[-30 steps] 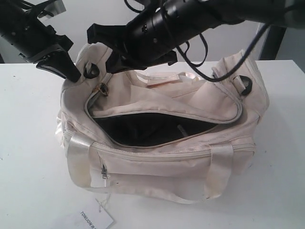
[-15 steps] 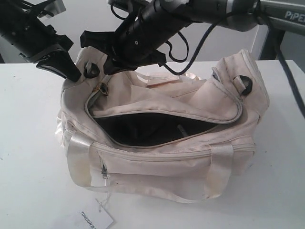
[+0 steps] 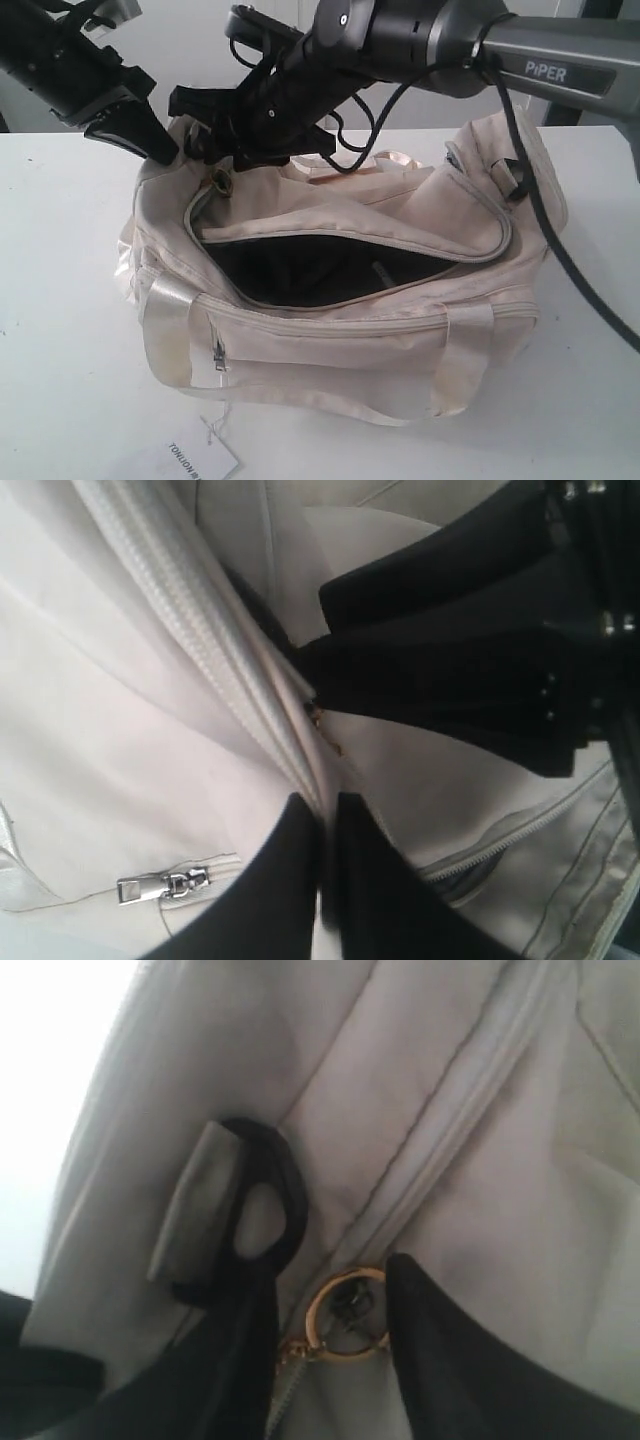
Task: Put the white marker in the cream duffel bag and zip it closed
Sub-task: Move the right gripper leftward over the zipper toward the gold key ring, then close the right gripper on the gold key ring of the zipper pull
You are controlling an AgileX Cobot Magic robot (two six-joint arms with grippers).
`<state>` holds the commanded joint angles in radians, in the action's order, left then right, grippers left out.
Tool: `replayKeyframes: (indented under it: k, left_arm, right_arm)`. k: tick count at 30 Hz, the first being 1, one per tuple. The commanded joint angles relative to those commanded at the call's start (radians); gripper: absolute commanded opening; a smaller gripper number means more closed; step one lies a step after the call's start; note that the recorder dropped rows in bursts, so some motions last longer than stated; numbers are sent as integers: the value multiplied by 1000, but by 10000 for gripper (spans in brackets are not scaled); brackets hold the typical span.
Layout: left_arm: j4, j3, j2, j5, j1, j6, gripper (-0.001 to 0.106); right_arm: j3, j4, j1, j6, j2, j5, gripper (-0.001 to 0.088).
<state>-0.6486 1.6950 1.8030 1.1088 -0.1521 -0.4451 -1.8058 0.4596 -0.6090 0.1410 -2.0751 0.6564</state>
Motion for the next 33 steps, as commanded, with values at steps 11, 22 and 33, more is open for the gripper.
replayKeyframes:
  k: [11, 22, 33]
  left_arm:
    - [0, 0, 0, 0, 0, 0, 0]
    - [0, 0, 0, 0, 0, -4, 0]
    - [0, 0, 0, 0, 0, -4, 0]
  right_arm:
    - [0, -94, 0, 141, -11, 75, 366]
    - [0, -243, 2, 297, 30, 88, 366]
    - [0, -274, 2, 312, 37, 82, 314]
